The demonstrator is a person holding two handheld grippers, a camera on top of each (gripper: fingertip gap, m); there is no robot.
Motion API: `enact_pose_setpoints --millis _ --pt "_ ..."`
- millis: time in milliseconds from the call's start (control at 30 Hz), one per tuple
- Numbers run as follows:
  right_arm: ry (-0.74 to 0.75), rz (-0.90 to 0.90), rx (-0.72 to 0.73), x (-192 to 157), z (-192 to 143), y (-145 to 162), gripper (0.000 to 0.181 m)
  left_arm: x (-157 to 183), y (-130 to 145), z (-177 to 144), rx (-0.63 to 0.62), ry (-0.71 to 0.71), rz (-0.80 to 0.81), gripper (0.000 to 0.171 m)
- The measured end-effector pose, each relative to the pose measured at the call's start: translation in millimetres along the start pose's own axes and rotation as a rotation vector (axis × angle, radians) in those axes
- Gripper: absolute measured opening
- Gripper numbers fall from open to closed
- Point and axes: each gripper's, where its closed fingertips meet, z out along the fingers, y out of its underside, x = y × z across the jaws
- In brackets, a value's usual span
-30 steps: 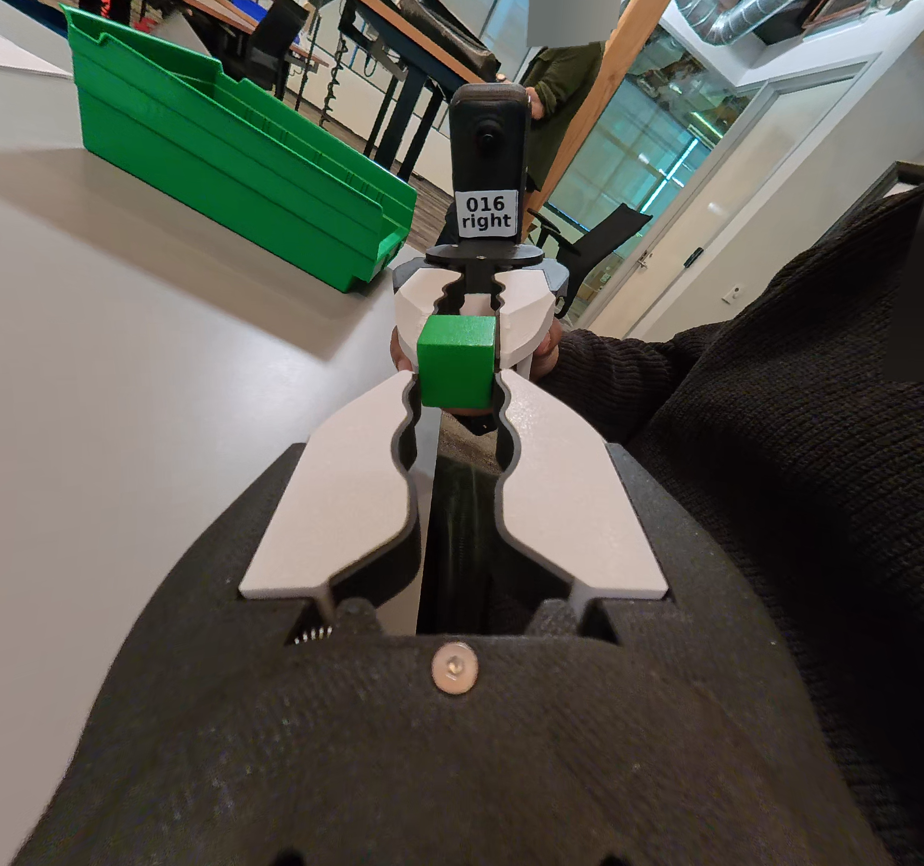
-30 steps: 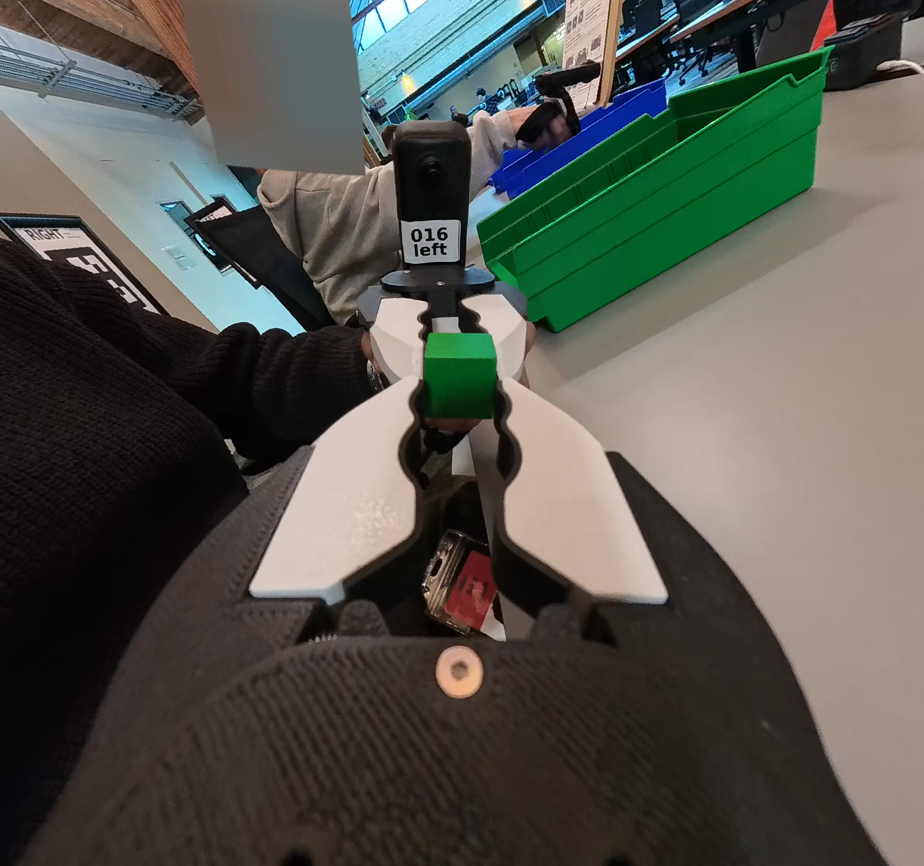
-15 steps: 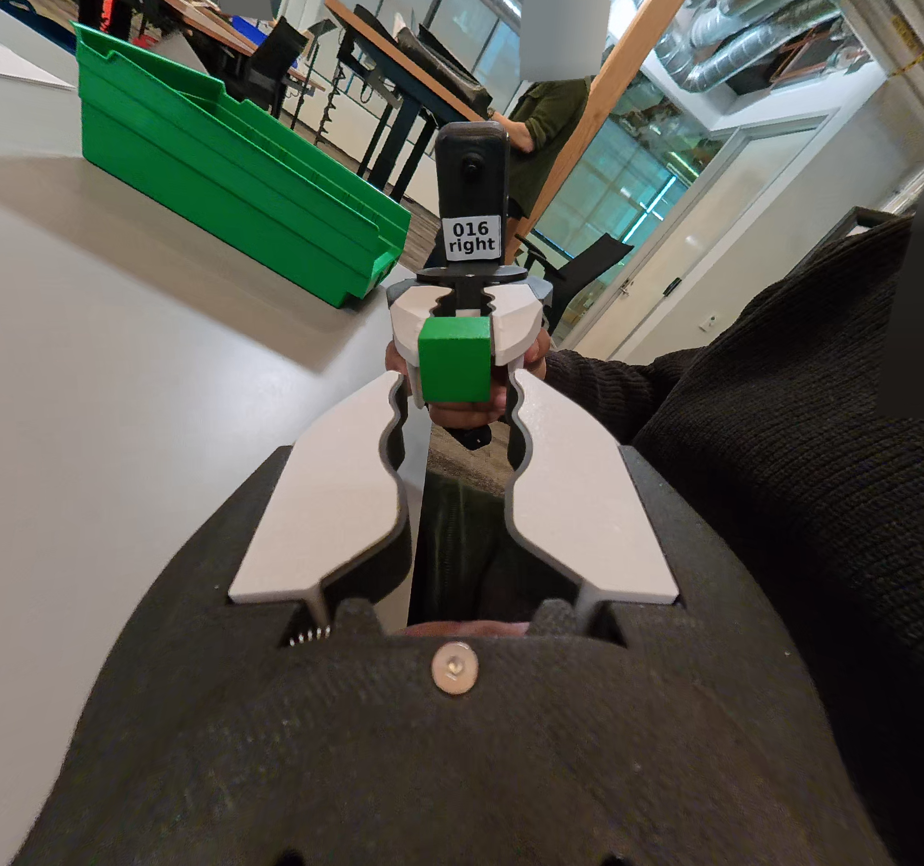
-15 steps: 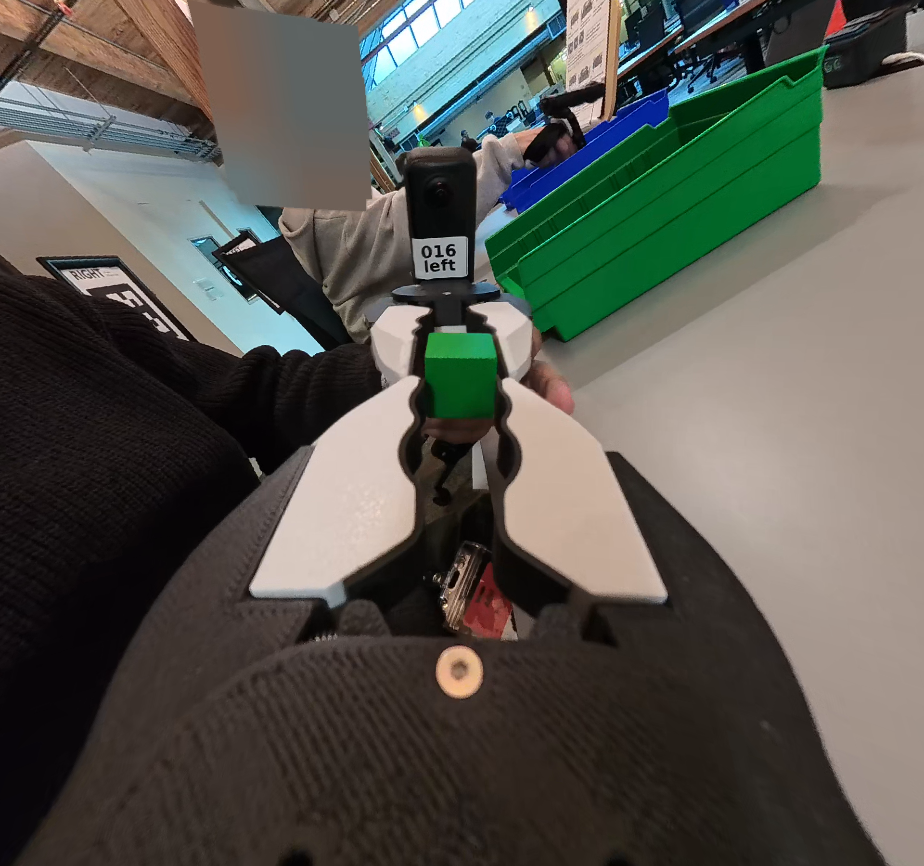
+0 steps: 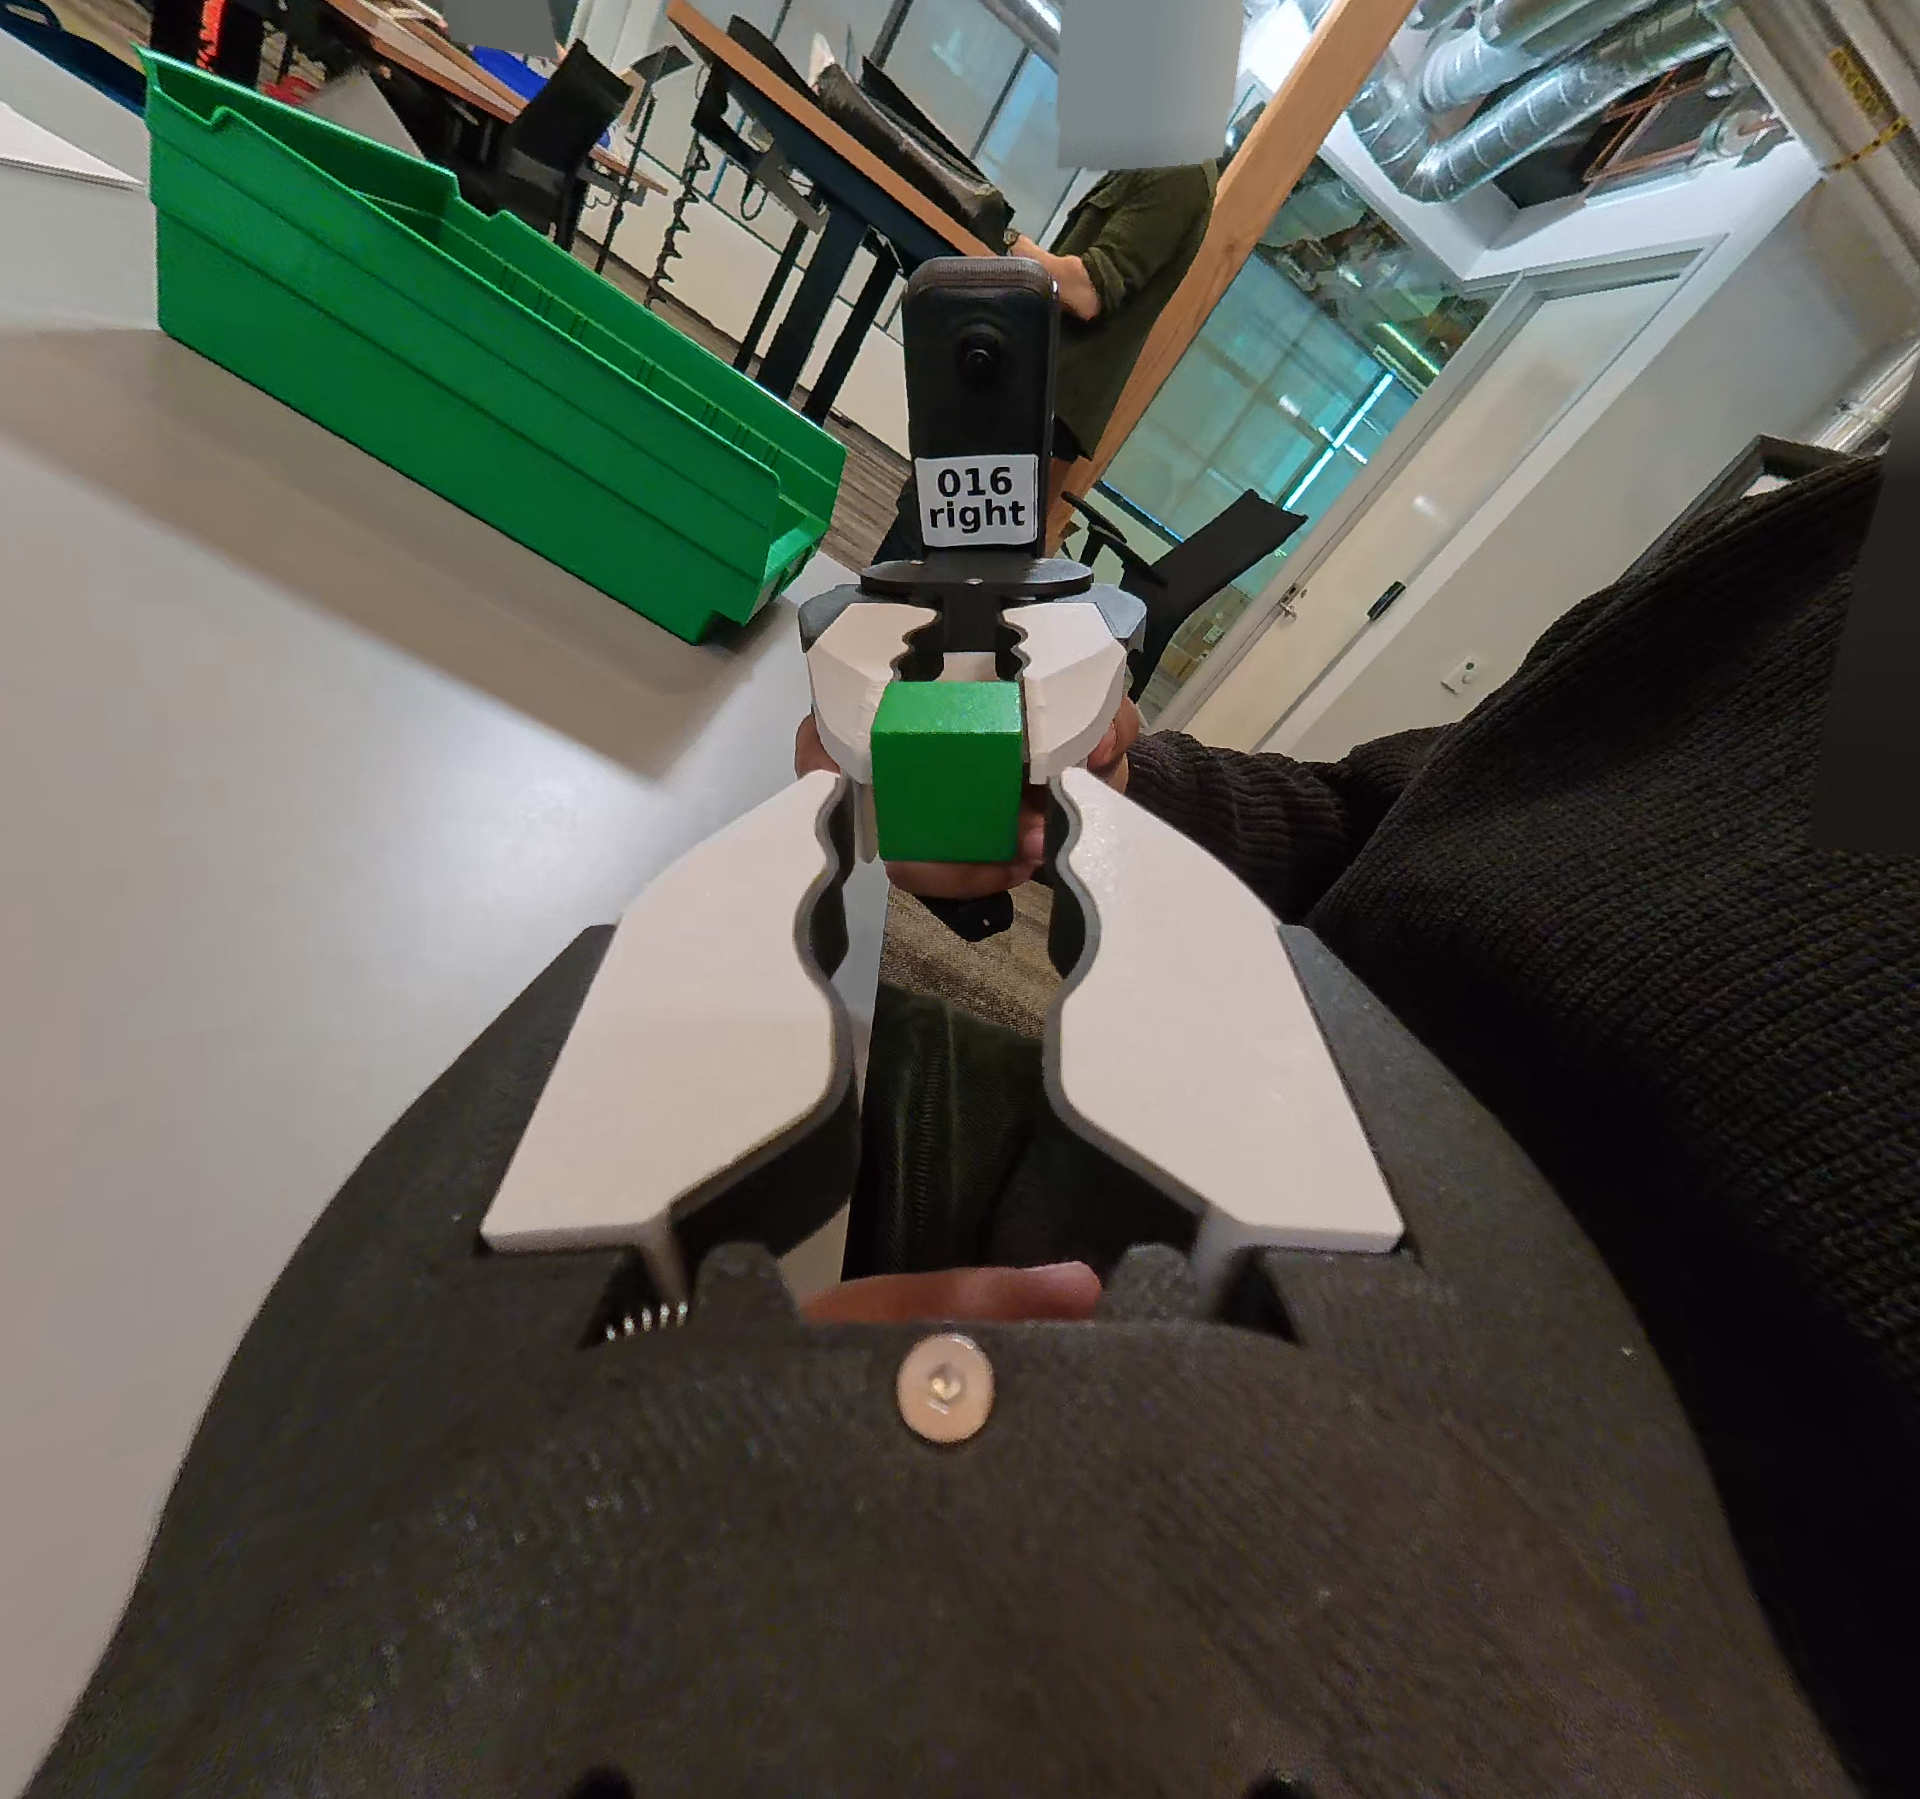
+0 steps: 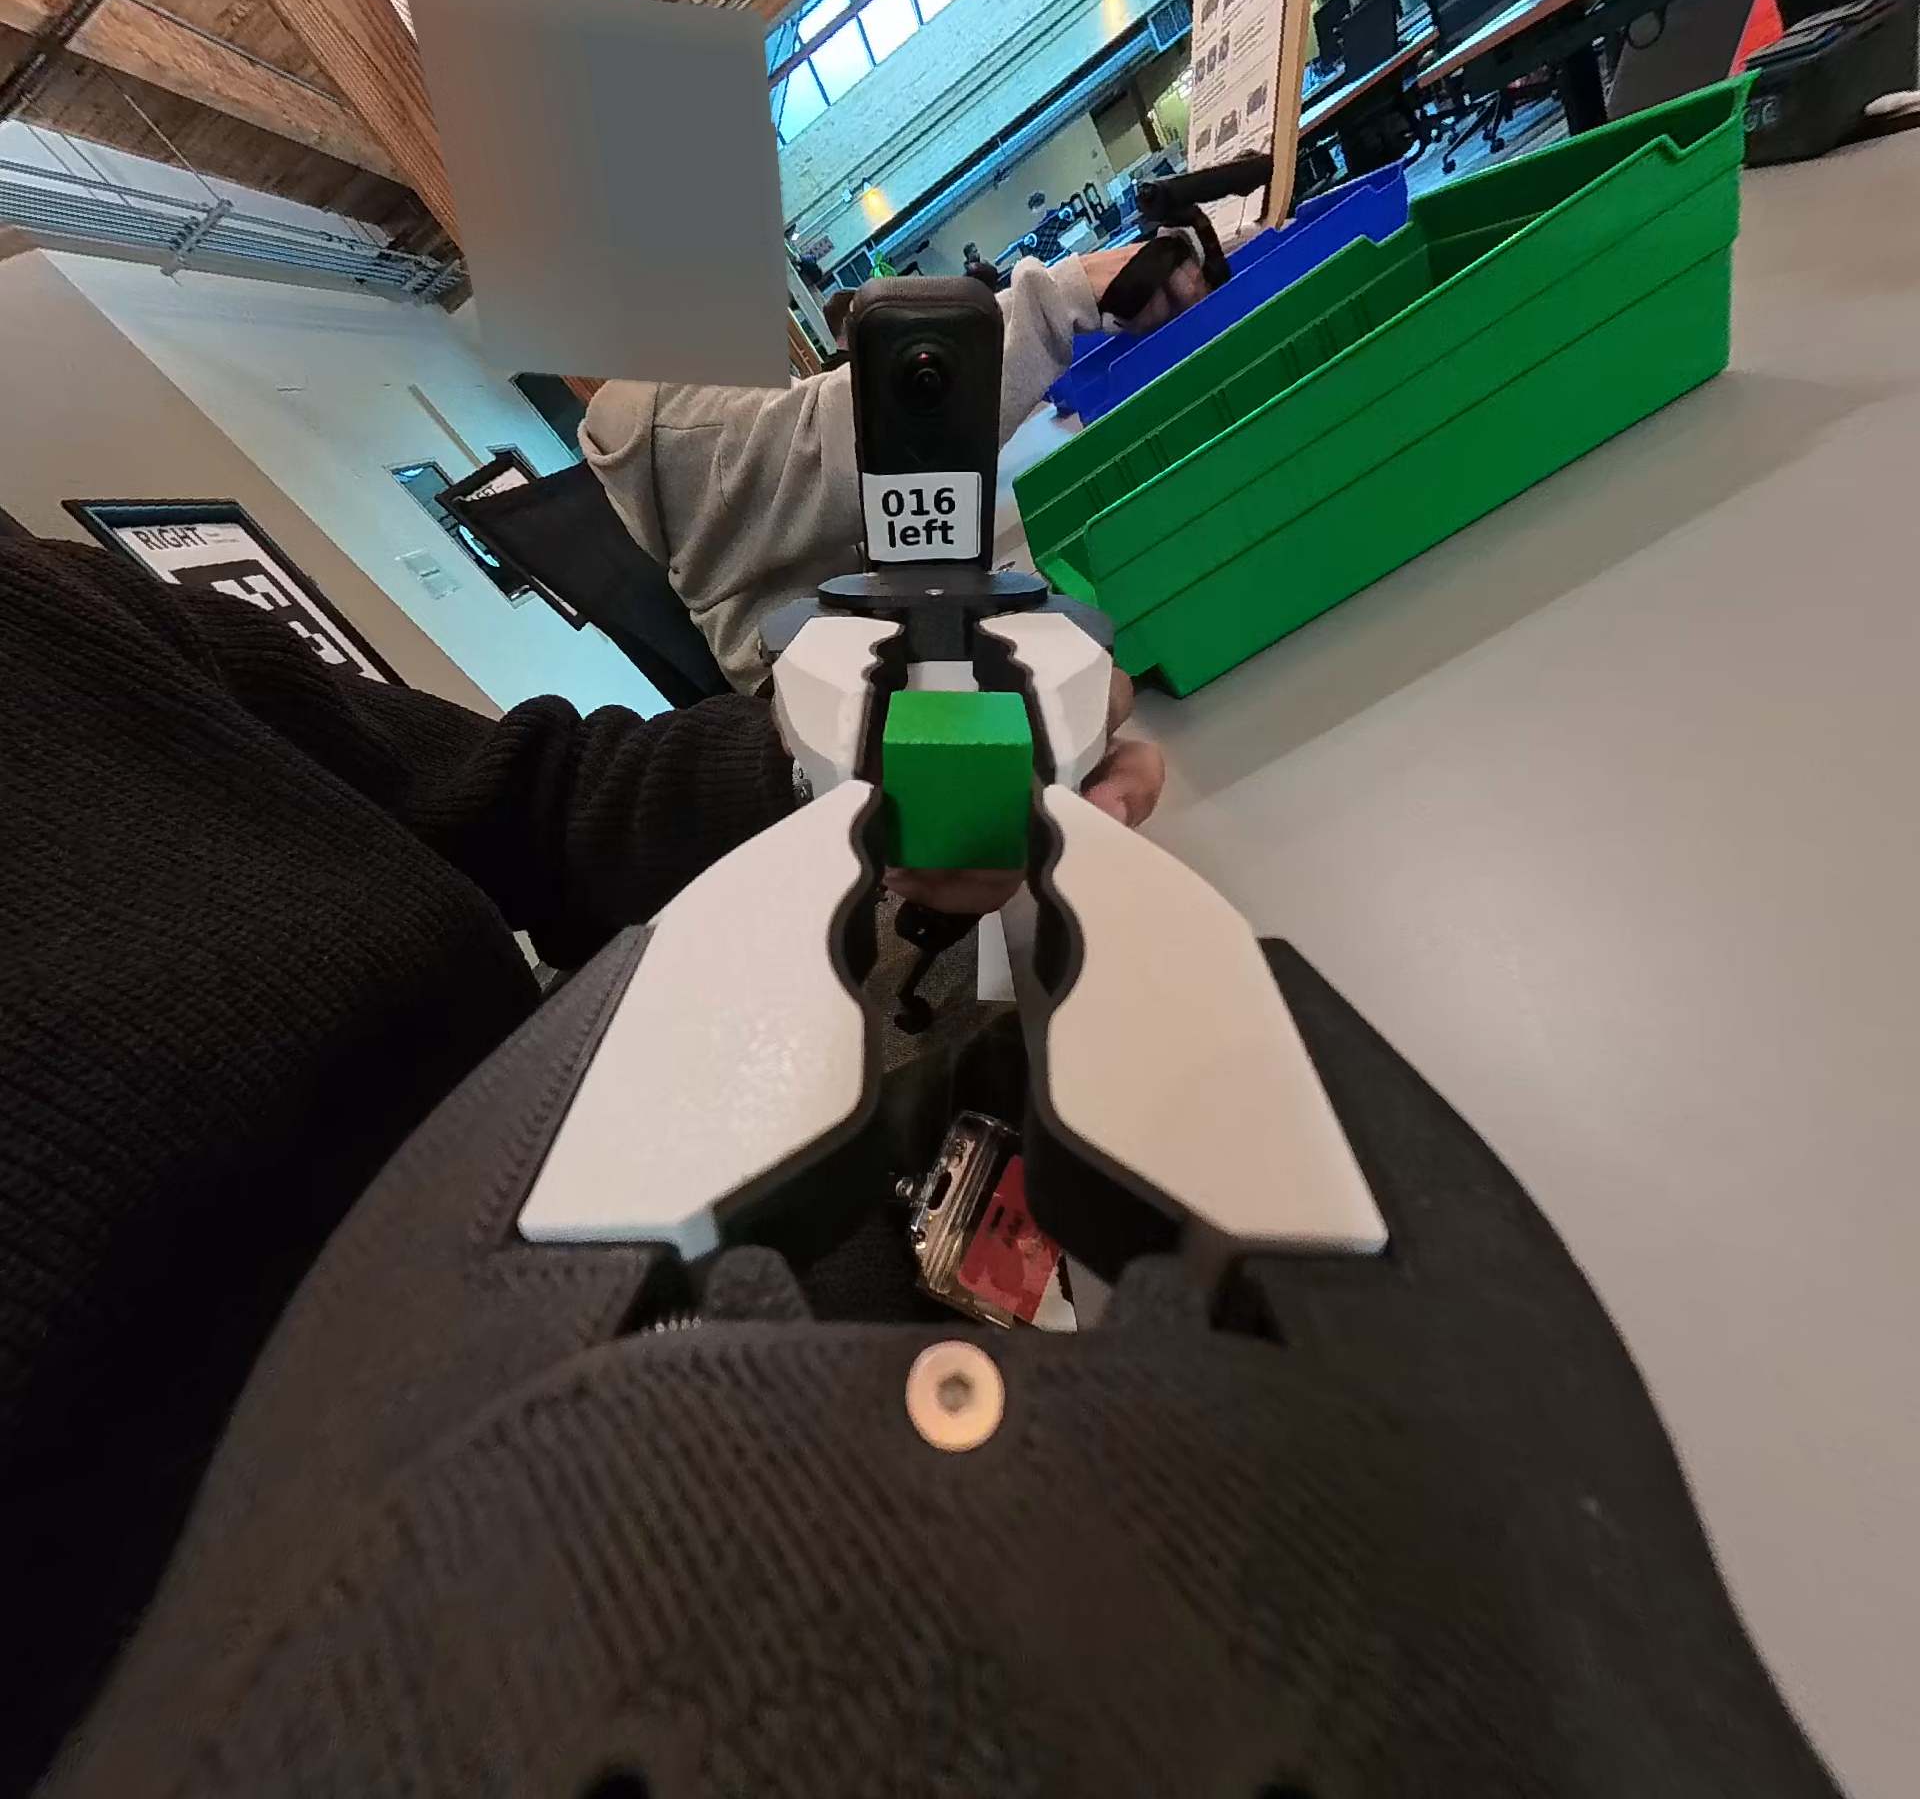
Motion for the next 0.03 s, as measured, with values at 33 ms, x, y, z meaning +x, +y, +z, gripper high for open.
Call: enact_pose_setpoints --millis 33 --pt "0.0 -0.001 0.0 -0.1 0.0 0.0 0.026 0.4 0.1 0.1 -0.001 0.003 0.0 0.033"
